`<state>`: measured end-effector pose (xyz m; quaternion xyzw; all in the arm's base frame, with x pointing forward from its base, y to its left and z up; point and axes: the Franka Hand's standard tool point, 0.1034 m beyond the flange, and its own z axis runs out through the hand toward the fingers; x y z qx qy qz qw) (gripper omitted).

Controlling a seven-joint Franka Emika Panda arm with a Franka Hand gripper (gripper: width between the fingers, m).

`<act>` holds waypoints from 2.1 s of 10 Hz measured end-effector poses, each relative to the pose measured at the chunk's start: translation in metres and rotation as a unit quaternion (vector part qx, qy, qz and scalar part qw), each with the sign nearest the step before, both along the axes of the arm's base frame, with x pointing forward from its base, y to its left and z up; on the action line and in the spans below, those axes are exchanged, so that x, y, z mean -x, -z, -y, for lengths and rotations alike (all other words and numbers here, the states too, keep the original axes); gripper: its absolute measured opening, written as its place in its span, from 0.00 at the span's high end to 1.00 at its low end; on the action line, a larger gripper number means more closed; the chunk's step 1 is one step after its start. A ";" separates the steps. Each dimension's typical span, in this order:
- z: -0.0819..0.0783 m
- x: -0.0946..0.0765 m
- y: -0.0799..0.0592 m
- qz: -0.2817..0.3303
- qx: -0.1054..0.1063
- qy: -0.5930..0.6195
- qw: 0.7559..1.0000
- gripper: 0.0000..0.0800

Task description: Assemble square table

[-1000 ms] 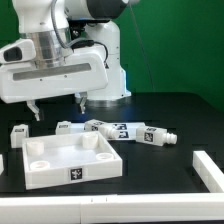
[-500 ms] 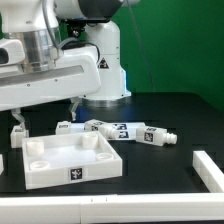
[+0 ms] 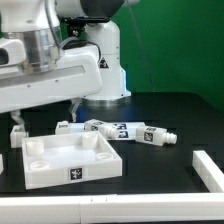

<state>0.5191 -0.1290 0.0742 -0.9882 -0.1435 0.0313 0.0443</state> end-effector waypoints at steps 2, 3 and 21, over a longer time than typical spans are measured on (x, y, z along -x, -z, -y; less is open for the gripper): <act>0.014 -0.014 0.019 0.001 0.006 0.013 1.000 0.19; 0.016 -0.009 0.035 -0.002 0.009 0.022 1.000 0.19; -0.074 -0.063 0.051 0.004 0.030 0.218 0.976 0.93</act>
Offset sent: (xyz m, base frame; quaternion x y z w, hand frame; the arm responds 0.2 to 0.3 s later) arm -0.0077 0.0032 -0.0568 0.0011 0.0540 0.0352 0.9979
